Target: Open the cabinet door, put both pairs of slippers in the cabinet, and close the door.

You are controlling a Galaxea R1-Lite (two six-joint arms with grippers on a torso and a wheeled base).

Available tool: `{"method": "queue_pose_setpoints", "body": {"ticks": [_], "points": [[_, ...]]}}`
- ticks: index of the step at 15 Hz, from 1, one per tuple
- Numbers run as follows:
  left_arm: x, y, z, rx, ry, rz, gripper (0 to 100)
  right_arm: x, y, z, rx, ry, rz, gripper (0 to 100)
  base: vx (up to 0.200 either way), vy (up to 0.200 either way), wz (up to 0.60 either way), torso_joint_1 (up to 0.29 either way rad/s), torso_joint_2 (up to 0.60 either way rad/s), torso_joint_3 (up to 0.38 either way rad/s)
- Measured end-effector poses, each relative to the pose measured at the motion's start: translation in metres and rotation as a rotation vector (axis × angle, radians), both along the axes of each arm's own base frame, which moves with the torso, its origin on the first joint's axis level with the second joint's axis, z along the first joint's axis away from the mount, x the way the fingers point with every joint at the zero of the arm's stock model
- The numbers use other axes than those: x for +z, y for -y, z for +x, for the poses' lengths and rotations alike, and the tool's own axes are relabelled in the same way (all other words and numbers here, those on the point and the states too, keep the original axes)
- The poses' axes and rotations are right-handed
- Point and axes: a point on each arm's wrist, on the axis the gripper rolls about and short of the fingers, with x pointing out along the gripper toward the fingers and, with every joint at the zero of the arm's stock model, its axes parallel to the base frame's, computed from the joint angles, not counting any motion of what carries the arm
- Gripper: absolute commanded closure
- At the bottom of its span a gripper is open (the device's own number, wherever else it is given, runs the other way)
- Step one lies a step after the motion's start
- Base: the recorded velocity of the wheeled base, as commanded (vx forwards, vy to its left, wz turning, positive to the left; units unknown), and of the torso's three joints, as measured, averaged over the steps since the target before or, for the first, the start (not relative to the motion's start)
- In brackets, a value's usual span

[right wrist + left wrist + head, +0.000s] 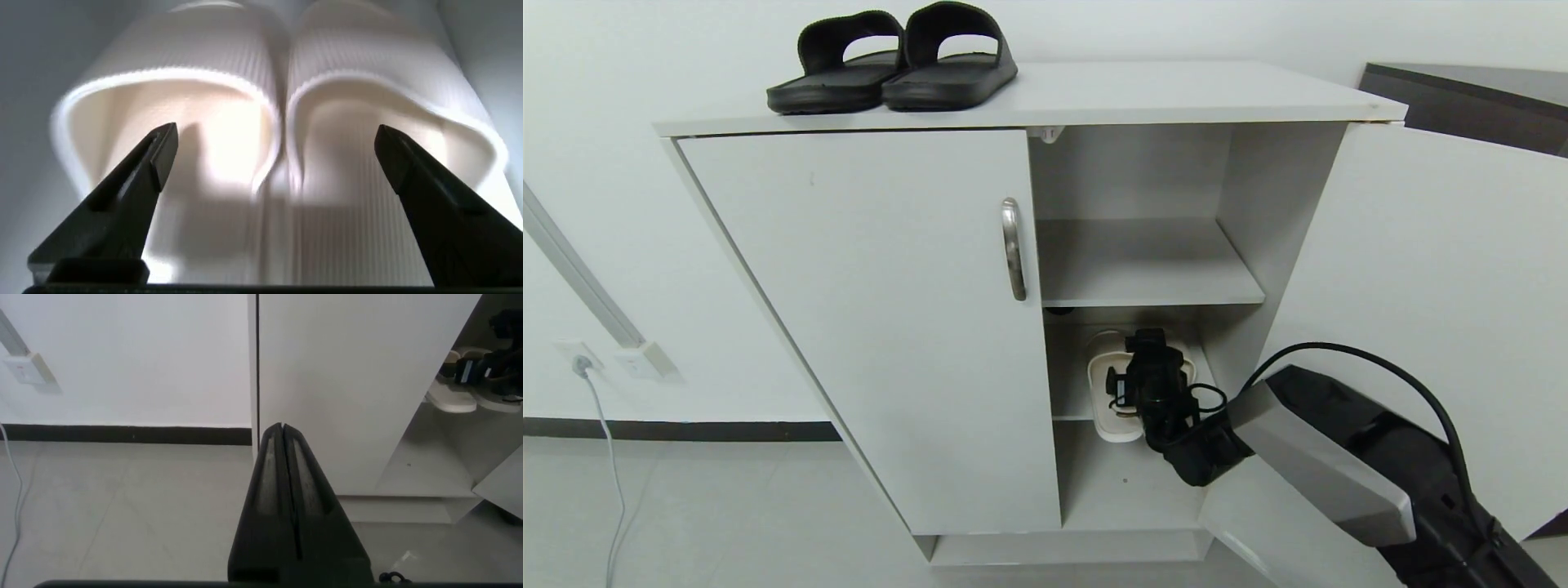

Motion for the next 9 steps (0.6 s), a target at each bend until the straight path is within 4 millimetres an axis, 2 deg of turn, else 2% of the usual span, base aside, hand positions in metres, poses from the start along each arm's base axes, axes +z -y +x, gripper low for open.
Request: {"method": "queue_pose_setpoints", "body": {"ticks": [3, 9], "points": [[0.000, 0.000, 0.000, 0.000, 0.000, 0.000, 100, 0.002, 0.003, -0.026, 0.020, -0.010, -0.008, 0, 0.000, 0.000, 0.00, 0.000, 0.00, 0.000], [0.000, 0.000, 0.000, -0.002, 0.000, 0.000, 100, 0.019, 0.008, -0.097, 0.102, -0.028, -0.025, 0, 0.000, 0.000, 0.00, 0.000, 0.00, 0.000]]}}
